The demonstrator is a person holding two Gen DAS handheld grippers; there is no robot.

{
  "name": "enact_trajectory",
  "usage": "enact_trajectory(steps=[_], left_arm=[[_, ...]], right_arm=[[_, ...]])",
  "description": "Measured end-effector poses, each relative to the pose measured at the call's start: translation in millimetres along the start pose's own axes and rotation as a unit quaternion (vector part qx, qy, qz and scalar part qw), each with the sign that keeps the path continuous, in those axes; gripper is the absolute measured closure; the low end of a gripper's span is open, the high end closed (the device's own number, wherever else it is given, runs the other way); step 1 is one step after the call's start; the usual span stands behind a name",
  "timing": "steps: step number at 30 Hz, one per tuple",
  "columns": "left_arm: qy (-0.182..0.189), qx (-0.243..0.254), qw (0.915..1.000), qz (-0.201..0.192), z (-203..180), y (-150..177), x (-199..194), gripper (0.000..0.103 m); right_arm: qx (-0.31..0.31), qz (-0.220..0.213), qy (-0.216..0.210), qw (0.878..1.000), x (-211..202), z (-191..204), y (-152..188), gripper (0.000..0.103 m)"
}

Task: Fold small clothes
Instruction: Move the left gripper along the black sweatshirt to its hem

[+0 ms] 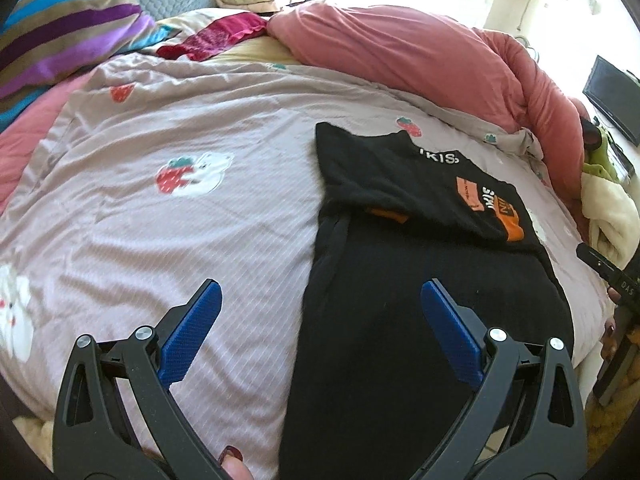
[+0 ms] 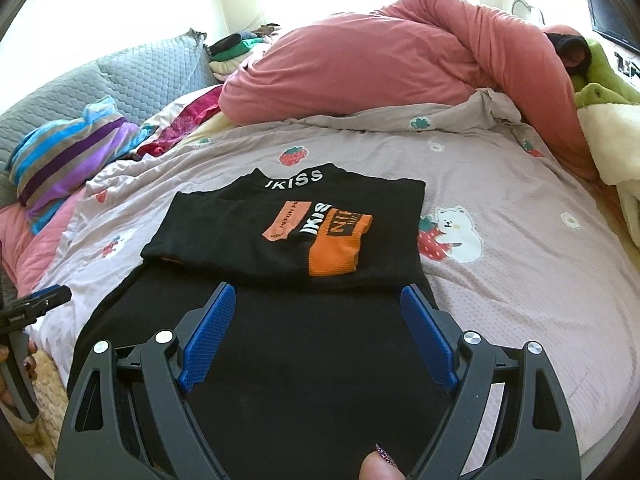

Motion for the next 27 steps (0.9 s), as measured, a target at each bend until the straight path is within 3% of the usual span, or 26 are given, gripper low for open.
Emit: enact_trajectory(steps=[6, 19, 24, 27], left_arm=[[-0.021, -0.003, 0.9997, 0.009, 13.3, 16.6, -8.0, 0.011], [-0.002, -0.019, 0.9981, 0.058, 21.6, 60.2, -7.6, 0.052], [0.0, -0.022, 0.9966, 0.079, 22.0, 72.3, -0.7, 0.062], [0.015, -0.036, 0.9948, 0.094, 23.5, 78.2, 2.8, 0.063]], right_arm=[[0.003, -0.003, -0.002, 1.0, -10.7, -3.7, 10.2, 0.019], [0.003, 0.001, -0.018, 1.0, -26.3, -4.2, 36.5, 0.019], [0.001, 0.007, -0.02, 1.0, -32.0, -5.0, 46.3, 0.019], [-0.002, 0.015, -0.024, 1.0, -33.7, -4.1, 53.9, 0.019]])
Point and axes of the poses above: each gripper's, at about its wrist camera, not at the fingertips, and x roughly the way its jaws point, z to its left, y to its underside, the point moved 4 cm from there along x, roughly the way its jaws point, and after that the axes turned 11 degrees about -x, right-handed, at the moved point
